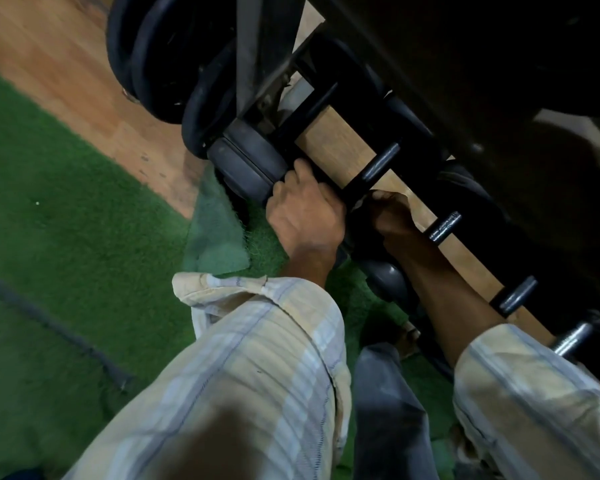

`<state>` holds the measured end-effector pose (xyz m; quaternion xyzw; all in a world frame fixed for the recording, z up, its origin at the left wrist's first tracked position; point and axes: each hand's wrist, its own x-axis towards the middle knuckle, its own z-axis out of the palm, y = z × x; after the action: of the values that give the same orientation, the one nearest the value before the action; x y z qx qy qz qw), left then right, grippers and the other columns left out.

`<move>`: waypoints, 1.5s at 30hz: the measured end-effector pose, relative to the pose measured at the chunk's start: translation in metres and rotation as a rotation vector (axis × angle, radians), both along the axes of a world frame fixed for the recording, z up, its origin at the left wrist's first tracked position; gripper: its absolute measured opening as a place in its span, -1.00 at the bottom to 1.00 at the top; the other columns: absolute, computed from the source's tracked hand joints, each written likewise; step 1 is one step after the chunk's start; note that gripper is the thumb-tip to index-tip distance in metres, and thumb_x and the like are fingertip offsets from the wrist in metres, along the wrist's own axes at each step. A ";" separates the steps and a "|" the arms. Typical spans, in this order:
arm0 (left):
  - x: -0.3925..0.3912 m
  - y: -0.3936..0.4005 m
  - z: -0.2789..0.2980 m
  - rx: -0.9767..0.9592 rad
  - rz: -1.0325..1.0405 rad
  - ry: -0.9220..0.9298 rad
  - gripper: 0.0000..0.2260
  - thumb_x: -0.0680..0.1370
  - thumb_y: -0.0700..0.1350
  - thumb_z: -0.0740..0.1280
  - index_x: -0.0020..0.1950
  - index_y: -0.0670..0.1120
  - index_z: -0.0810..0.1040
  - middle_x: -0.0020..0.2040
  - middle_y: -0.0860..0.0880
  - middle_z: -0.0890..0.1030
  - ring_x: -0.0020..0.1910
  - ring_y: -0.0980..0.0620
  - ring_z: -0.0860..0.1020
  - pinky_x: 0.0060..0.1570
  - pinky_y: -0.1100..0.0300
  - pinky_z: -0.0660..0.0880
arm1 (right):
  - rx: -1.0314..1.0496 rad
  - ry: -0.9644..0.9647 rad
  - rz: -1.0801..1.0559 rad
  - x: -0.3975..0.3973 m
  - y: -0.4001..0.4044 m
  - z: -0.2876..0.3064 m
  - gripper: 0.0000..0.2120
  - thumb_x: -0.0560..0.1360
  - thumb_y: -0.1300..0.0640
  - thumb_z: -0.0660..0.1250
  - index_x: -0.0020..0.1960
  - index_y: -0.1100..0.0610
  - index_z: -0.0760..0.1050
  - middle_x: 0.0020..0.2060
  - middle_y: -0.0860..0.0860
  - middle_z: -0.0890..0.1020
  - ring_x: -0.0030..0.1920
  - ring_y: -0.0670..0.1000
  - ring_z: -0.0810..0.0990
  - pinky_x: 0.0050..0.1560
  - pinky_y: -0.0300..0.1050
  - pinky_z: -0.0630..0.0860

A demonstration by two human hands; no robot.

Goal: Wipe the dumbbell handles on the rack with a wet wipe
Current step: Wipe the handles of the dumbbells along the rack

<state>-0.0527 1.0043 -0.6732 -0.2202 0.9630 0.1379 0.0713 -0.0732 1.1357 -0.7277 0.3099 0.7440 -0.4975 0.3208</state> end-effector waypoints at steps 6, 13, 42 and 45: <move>-0.002 -0.002 0.000 -0.001 -0.007 0.004 -0.60 0.49 -0.05 0.17 0.26 -0.21 0.48 -0.07 -0.15 0.62 -0.06 -0.23 0.57 -0.14 -0.04 0.47 | -0.439 -0.209 -0.244 0.005 0.004 0.020 -0.86 0.22 0.35 0.30 -0.23 0.24 0.54 -0.26 0.20 0.54 -0.22 0.19 0.54 -0.19 -0.04 0.49; -0.003 -0.001 0.002 -0.012 -0.009 -0.001 -0.55 0.50 -0.02 0.10 0.29 -0.20 0.48 -0.04 -0.15 0.62 -0.04 -0.22 0.57 -0.13 -0.04 0.47 | -0.622 -0.192 -0.677 -0.033 -0.005 0.034 -0.91 0.24 0.27 0.38 -0.31 0.16 0.47 -0.40 0.06 0.45 -0.42 -0.01 0.43 -0.34 -0.25 0.40; -0.001 0.001 0.002 -0.031 -0.005 -0.018 -0.56 0.48 0.00 0.04 0.22 -0.17 0.49 -0.04 -0.12 0.60 -0.04 -0.20 0.56 -0.14 -0.04 0.45 | 0.622 0.630 0.706 -0.002 0.021 0.034 -0.24 0.36 0.20 0.05 0.59 0.07 0.25 0.58 0.04 0.27 0.47 0.09 0.23 0.36 0.06 0.37; -0.002 -0.001 0.001 -0.036 -0.002 -0.016 -0.59 0.49 -0.01 0.12 0.23 -0.18 0.49 -0.05 -0.12 0.60 -0.04 -0.21 0.56 -0.15 -0.04 0.45 | 0.547 0.617 0.775 -0.010 0.024 0.025 -0.23 0.34 0.21 0.14 0.58 0.07 0.27 0.53 0.03 0.36 0.41 0.14 0.35 0.30 0.06 0.46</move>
<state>-0.0548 1.0037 -0.6720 -0.2215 0.9650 0.1187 0.0754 -0.0828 1.1601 -0.7022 -0.0739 0.9645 -0.2001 0.1557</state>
